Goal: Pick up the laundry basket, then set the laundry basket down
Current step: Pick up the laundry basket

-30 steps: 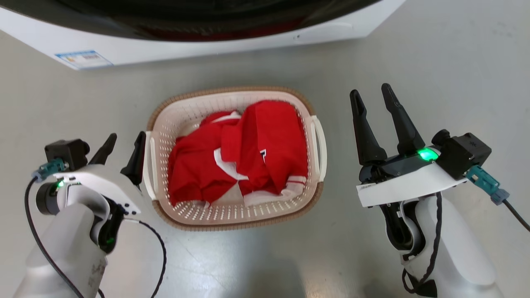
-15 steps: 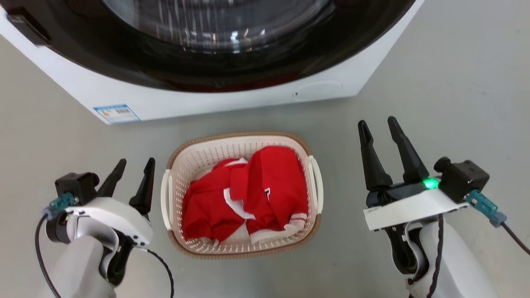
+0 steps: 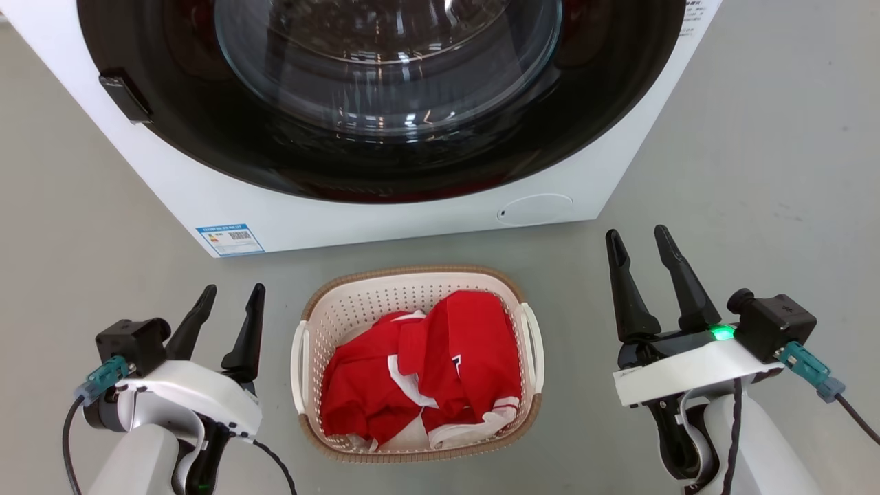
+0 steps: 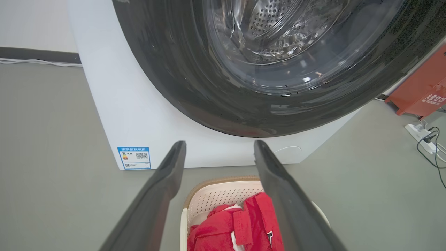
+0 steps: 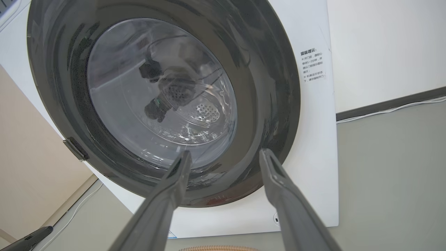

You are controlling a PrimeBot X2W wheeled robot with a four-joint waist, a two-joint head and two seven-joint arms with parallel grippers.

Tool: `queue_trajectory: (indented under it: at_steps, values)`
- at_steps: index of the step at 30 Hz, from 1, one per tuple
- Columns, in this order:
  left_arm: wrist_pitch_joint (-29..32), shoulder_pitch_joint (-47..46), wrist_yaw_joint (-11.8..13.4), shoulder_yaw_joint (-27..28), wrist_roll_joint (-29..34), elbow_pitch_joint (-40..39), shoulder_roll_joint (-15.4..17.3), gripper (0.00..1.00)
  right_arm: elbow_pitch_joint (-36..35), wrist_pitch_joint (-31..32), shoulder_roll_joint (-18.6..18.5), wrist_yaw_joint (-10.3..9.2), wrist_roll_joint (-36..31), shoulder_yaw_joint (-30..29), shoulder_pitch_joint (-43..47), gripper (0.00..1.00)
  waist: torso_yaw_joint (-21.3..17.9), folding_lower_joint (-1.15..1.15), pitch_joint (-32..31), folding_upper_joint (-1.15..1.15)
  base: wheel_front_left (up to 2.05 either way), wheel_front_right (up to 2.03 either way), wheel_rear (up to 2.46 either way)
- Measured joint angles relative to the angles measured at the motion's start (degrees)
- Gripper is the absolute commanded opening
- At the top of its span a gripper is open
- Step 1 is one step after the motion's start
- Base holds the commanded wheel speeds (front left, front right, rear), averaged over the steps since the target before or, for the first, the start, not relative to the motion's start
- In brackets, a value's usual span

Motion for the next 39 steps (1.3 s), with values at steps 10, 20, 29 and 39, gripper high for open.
queue_trajectory:
  at_steps: [10, 20, 29, 39]
  values:
    - [0.0, 5.1, 0.0, 4.7, 3.4, -7.3, -1.6, 1.0, -1.9, 0.0, 0.1, 0.0, -0.6, -2.1, 2.1, 1.0, 0.2, 0.0, -2.9, 0.0, 0.0, 0.0, 0.0]
    - [0.0, 10.3, 0.0, 7.8, 7.8, -14.5, -3.4, 1.0, -1.9, 0.0, 0.1, 0.0, -1.3, -3.8, 5.0, 1.0, 0.8, 0.0, -6.7, 0.0, 0.0, 0.0, 0.0]
    - [0.0, 11.6, 0.0, 8.4, 8.9, -16.2, -4.7, 1.0, -1.5, 0.0, 0.1, 0.0, -2.6, -4.7, 6.2, 1.0, 1.4, 0.0, -9.6, 0.0, 0.0, 0.0, 0.0]
    - [0.0, 13.7, 0.0, 9.3, 10.3, -16.8, -6.1, 1.0, -0.8, 0.0, 0.0, 0.0, -3.0, -5.3, 6.8, 1.0, 1.5, 0.0, -11.2, 0.0, 0.0, 0.0, 0.0]
